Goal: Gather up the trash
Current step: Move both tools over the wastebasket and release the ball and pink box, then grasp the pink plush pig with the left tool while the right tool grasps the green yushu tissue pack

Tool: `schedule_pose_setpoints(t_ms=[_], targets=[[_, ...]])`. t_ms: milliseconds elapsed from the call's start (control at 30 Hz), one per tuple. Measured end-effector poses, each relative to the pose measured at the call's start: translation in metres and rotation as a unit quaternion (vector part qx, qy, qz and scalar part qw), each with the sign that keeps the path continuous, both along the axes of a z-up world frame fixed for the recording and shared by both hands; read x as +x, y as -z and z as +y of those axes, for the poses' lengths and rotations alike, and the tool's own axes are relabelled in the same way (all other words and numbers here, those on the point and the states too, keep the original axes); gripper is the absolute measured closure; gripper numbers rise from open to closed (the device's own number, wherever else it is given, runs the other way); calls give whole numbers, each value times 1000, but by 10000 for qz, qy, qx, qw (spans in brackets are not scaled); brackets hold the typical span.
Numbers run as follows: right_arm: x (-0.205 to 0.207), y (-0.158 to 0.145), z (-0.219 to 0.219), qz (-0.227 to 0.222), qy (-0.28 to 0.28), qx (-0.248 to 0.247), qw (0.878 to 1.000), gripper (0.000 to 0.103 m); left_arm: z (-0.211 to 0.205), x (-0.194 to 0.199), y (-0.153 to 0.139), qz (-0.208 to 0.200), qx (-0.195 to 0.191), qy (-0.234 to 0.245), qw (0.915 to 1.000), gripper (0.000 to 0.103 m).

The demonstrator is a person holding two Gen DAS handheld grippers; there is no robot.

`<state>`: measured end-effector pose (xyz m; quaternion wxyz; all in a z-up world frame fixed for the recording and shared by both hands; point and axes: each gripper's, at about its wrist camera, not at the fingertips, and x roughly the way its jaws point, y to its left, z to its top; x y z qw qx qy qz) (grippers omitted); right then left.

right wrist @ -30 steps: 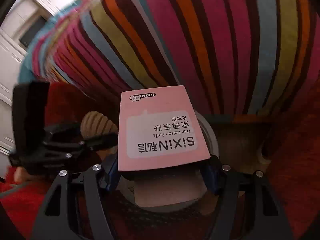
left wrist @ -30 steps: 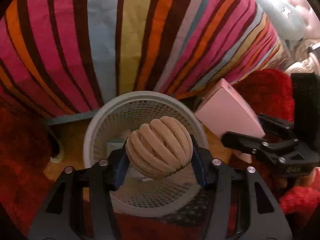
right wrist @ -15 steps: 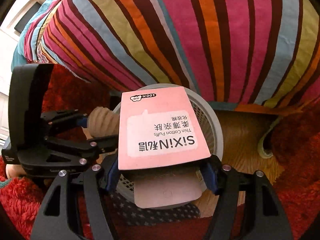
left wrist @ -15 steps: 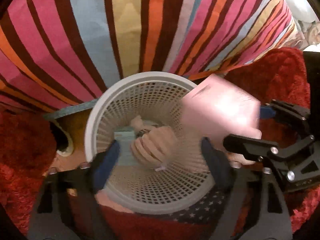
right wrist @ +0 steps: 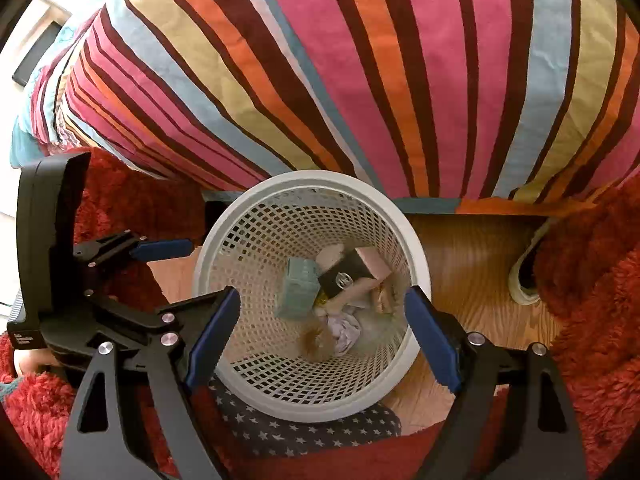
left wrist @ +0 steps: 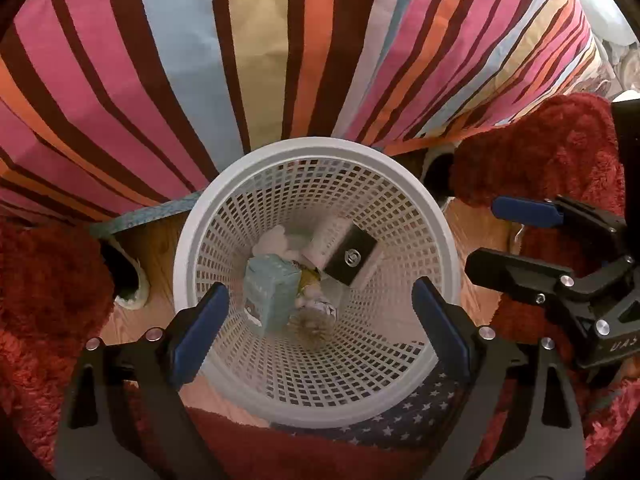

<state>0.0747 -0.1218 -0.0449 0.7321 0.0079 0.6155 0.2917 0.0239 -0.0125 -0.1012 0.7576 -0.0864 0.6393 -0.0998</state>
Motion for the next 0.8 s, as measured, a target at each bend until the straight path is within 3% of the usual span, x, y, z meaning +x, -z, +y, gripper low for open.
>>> schedule_pose_setpoints(t_ms=[267,467,633,800], targets=[[-2,-2,-3,-58,24,48,10000,23,4,-3,-8,-202,-37,-118,9997,13],[-8,-26,-19,-540,85,548,9970,23,19,-12,-64,-1241,-130,-295,9917,13],[-1,-87,-42,-1512,159,1092,9823,23,39,2,-143,-2299,120,-324,9726,13],[37,-147,-60,-2552,498,1209,9580,23,58,63,-208,-3113,678,-562,9462,13]])
